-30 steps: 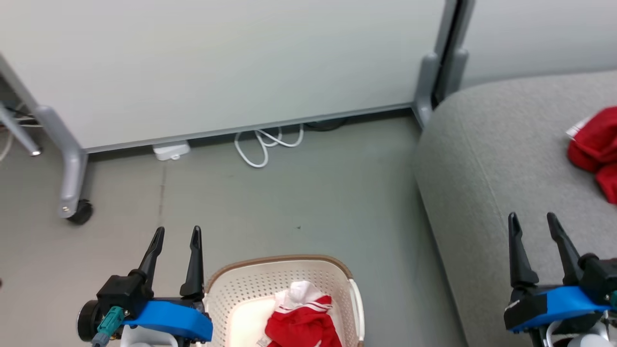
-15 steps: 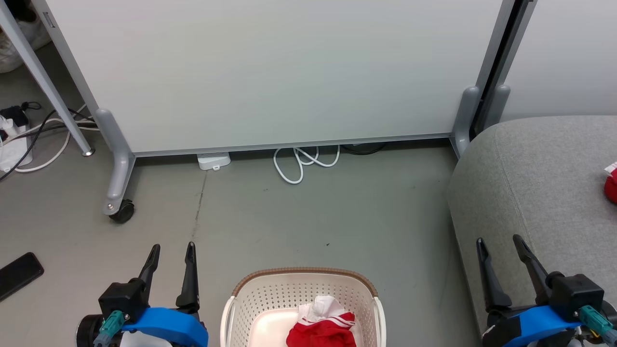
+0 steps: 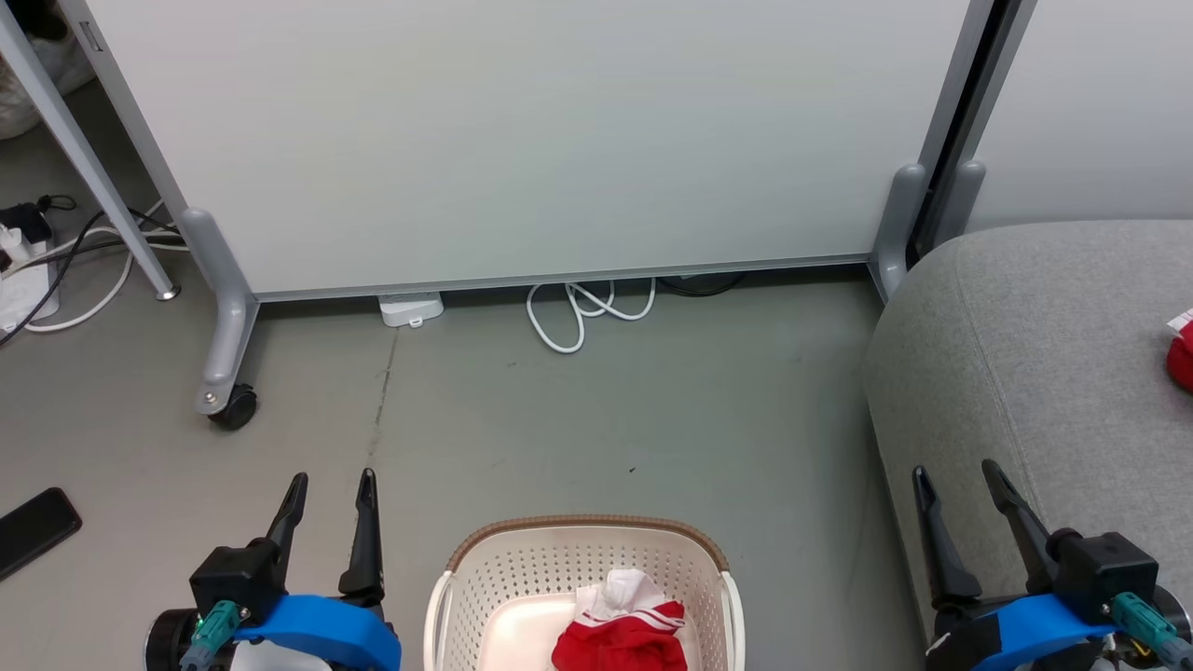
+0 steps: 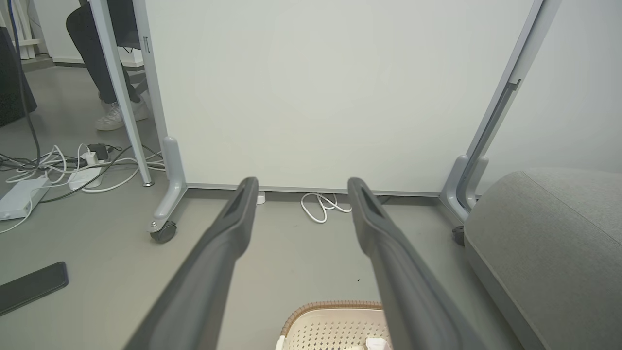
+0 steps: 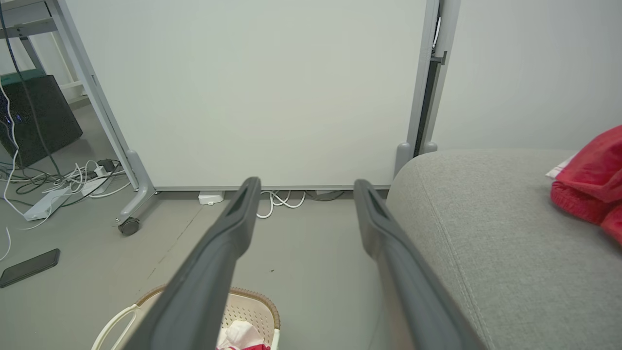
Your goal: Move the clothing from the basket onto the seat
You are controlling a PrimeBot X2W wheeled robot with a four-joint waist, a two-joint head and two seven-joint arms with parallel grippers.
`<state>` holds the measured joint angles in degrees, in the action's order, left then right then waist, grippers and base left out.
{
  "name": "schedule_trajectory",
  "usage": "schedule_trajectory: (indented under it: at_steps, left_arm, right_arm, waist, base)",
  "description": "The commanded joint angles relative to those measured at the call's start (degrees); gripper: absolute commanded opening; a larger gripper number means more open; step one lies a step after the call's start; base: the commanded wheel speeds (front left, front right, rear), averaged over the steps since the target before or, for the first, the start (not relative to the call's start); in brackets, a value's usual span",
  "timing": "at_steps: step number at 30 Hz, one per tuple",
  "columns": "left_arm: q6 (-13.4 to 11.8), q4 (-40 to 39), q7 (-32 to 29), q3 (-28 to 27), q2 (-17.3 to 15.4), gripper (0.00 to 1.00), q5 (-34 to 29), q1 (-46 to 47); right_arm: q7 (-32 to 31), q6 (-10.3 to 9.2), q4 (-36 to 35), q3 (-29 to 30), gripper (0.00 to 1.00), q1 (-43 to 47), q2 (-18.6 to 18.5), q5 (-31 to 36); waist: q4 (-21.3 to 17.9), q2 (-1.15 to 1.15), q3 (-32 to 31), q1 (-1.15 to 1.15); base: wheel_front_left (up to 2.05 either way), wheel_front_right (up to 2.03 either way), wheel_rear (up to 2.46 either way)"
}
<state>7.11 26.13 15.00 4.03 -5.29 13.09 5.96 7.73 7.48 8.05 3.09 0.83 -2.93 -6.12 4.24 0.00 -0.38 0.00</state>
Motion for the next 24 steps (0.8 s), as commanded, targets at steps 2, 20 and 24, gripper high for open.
schedule_trajectory:
  at_steps: [2, 20, 24]
  left_arm:
    - [0.41, -0.21, 0.27, -0.25, -0.05, 1.0, -0.27, 0.65]
    - [0.5, 9.64, 0.27, 7.12, 0.85, 1.0, 0.85, 10.24]
    - [0.5, 15.24, 0.27, 11.06, 0.39, 1.0, 1.85, 15.35]
  right_arm:
    - [0.07, 0.03, 0.06, -0.21, 1.0, 0.0, 0.07, -0.29]
    - [0.24, 0.03, -5.33, -4.11, 1.0, -7.85, 0.06, -0.95]
    - [0.58, 0.03, -6.78, -5.74, 1.0, -10.62, 0.06, -0.92]
  waist:
    - [-0.14, 0.0, 0.26, 0.0]
    - [-6.78, 0.0, 18.34, 0.0]
    - [-9.77, 0.0, 25.42, 0.0]
  base:
    - [0.0, 0.0, 0.0]
    - [0.0, 0.0, 0.0]
    - [0.0, 0.0, 0.0]
